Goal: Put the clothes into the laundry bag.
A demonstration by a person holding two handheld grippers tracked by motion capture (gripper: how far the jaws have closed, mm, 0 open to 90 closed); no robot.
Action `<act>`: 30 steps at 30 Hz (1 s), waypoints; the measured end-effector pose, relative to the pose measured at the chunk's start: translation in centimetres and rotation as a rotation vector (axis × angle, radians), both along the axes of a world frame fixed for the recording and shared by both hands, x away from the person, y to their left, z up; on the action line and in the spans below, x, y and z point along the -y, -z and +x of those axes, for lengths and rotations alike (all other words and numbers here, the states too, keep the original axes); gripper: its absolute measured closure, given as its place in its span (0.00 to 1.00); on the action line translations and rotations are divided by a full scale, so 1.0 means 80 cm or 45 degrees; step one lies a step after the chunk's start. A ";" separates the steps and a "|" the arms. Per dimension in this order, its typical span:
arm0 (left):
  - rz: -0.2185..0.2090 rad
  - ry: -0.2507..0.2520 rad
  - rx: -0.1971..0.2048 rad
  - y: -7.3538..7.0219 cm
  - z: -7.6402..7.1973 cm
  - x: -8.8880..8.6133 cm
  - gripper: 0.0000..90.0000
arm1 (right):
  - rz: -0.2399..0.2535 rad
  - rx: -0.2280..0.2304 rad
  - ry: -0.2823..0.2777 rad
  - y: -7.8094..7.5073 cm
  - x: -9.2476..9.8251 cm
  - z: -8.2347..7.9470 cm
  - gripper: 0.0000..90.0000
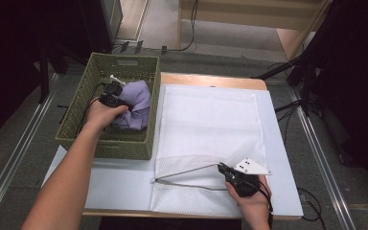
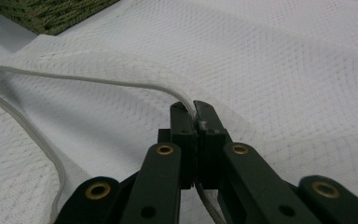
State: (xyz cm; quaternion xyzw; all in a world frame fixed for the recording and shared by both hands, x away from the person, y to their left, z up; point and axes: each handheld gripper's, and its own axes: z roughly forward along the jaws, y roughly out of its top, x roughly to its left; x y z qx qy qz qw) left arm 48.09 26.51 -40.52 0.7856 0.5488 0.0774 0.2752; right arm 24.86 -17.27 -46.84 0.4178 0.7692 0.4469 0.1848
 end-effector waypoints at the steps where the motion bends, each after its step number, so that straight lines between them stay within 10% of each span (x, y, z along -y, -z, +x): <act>1: -0.016 -0.015 0.013 -0.003 -0.001 0.000 0.91 | 0.001 0.002 0.002 0.000 0.001 0.000 0.99; 14: -0.232 -0.150 0.161 -0.035 -0.016 -0.022 0.91 | 0.011 0.009 0.013 -0.001 0.001 0.000 0.99; 23: -0.311 -0.121 0.377 -0.068 -0.038 -0.016 0.91 | 0.026 0.010 0.018 -0.002 0.005 0.002 0.99; 30: -0.320 -0.070 0.433 -0.079 -0.050 -0.006 0.91 | 0.039 0.006 0.024 -0.002 0.009 0.003 0.99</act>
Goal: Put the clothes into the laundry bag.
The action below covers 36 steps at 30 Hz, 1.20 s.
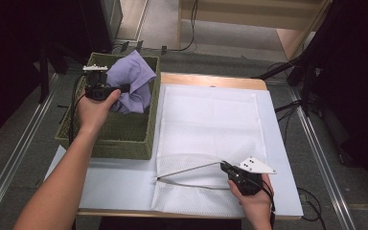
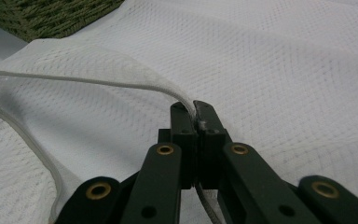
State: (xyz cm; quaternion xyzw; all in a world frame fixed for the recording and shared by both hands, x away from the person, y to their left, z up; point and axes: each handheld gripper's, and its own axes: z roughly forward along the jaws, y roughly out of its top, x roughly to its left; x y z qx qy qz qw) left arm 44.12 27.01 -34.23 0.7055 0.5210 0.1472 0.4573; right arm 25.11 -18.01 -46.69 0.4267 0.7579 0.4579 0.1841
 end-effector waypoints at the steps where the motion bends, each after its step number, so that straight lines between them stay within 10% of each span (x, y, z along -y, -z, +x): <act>1: 0.004 -0.002 0.013 -0.002 -0.002 0.002 0.91 | 0.000 0.000 0.000 0.000 0.000 0.000 0.99; 16: -0.101 0.039 0.092 -0.034 -0.027 0.033 0.91 | 0.008 -0.005 0.002 0.000 -0.001 0.000 0.99; 36: -0.153 0.294 0.130 -0.048 -0.074 0.115 0.91 | 0.015 0.001 0.009 -0.001 0.003 0.001 0.99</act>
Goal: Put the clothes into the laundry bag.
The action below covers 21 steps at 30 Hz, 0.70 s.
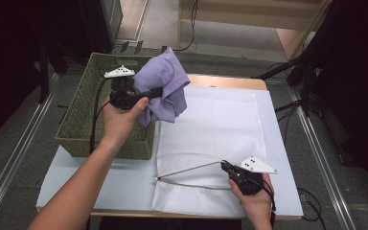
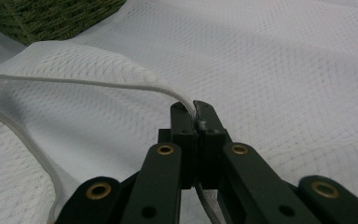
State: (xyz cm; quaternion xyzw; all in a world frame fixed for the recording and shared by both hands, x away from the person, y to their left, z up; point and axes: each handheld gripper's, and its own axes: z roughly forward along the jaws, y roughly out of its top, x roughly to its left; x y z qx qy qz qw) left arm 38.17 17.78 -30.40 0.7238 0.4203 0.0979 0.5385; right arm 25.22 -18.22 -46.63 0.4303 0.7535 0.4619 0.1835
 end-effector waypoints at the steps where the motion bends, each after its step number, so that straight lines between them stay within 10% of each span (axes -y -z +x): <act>1: 0.008 0.016 -0.001 0.002 -0.004 0.004 0.91 | 0.002 0.001 0.000 0.000 0.000 0.000 0.99; 21: 0.037 0.221 -0.046 0.055 -0.082 0.052 0.91 | 0.009 -0.001 -0.003 0.000 0.000 0.002 0.99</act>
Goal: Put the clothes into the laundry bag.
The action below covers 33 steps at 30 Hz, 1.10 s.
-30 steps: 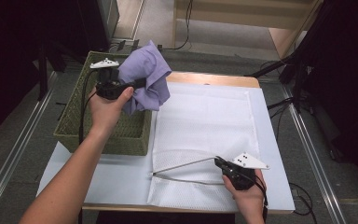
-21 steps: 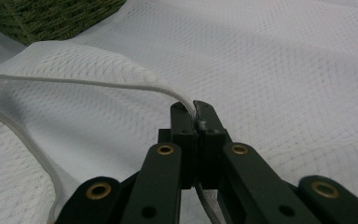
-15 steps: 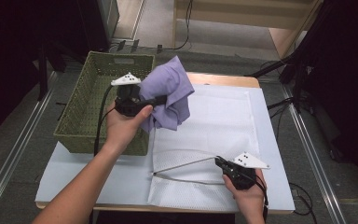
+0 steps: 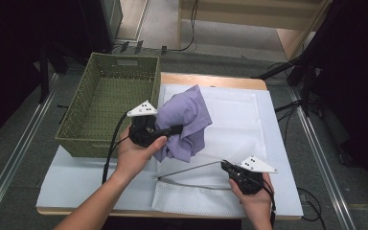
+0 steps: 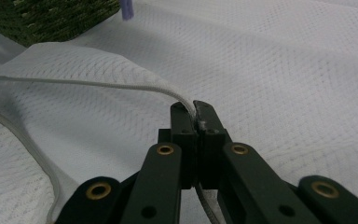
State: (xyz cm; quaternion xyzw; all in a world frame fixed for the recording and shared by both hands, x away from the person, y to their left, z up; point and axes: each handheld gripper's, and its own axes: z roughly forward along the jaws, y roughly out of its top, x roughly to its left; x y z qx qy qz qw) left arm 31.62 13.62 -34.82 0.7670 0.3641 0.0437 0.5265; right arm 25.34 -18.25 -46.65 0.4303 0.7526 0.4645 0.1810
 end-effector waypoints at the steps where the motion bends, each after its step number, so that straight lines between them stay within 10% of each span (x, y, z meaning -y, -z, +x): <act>1: 0.001 0.004 -0.006 0.003 -0.003 0.000 0.91 | 0.002 -0.001 0.001 0.000 0.000 0.000 0.99; 33: -0.017 0.249 -0.095 0.061 -0.089 0.033 0.90 | 0.039 -0.002 0.026 -0.003 0.000 0.018 0.99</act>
